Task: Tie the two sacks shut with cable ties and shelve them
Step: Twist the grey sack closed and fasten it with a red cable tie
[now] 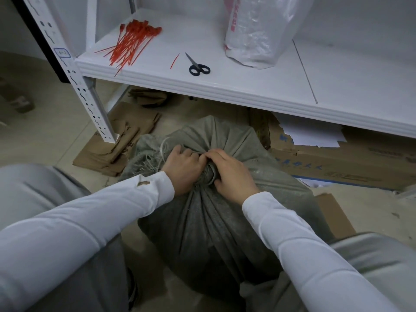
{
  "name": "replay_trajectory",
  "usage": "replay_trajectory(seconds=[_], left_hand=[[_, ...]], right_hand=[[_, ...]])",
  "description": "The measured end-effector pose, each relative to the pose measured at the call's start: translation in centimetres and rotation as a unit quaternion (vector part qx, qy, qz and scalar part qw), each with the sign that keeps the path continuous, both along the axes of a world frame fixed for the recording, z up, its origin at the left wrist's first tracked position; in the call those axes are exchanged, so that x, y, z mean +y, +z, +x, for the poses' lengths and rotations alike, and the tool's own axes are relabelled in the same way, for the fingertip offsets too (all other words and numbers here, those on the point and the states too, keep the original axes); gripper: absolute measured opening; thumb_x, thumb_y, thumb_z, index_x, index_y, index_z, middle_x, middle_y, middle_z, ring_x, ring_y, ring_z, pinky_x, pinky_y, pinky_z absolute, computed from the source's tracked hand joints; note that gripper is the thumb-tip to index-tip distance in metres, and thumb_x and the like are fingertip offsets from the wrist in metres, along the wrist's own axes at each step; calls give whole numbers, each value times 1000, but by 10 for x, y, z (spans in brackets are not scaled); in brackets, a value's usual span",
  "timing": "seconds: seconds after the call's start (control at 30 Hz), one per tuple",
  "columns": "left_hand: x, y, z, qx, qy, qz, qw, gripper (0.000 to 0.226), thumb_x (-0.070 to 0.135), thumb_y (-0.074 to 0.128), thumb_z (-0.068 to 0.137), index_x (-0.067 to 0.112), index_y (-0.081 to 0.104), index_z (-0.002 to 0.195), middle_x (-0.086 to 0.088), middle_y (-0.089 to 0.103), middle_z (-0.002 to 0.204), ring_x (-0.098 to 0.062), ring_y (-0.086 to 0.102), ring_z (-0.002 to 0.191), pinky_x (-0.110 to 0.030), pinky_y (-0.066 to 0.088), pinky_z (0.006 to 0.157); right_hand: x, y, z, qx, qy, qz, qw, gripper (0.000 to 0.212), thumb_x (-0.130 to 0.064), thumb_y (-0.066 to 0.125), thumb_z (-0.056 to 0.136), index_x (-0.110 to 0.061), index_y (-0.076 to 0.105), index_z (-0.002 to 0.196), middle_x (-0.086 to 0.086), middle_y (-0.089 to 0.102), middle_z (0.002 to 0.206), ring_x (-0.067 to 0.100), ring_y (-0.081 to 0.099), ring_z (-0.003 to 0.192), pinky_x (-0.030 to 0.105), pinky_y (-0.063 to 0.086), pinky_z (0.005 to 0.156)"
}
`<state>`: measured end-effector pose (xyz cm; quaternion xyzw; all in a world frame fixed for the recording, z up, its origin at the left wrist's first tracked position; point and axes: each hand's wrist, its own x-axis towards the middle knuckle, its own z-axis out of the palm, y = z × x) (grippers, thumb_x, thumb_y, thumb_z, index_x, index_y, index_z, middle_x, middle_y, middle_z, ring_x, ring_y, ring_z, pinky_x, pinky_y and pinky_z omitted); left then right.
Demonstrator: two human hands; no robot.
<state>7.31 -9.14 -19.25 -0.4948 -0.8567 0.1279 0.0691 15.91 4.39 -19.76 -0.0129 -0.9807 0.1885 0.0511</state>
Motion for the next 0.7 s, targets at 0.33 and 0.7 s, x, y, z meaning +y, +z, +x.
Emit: replay_trajectory(seconds=[0.33, 0.7], left_hand=[[-6, 15, -12, -84, 31, -2, 996, 70, 68, 58, 66, 22, 46, 117, -4, 55, 113, -26, 51, 105, -43, 33, 93], [-23, 25, -29, -83, -11, -23, 996, 71, 67, 60, 66, 15, 56, 115, -4, 59, 117, -24, 52, 114, -42, 32, 109]], right_hand=[[-8, 7, -8, -46, -15, 66, 997, 44, -24, 69, 77, -20, 55, 119, -1, 48, 124, 32, 60, 100, 42, 51, 79], [-28, 16, -24, -65, -63, 134, 987, 33, -21, 64, 83, -15, 54, 114, 7, 46, 118, 39, 59, 94, 40, 45, 69]])
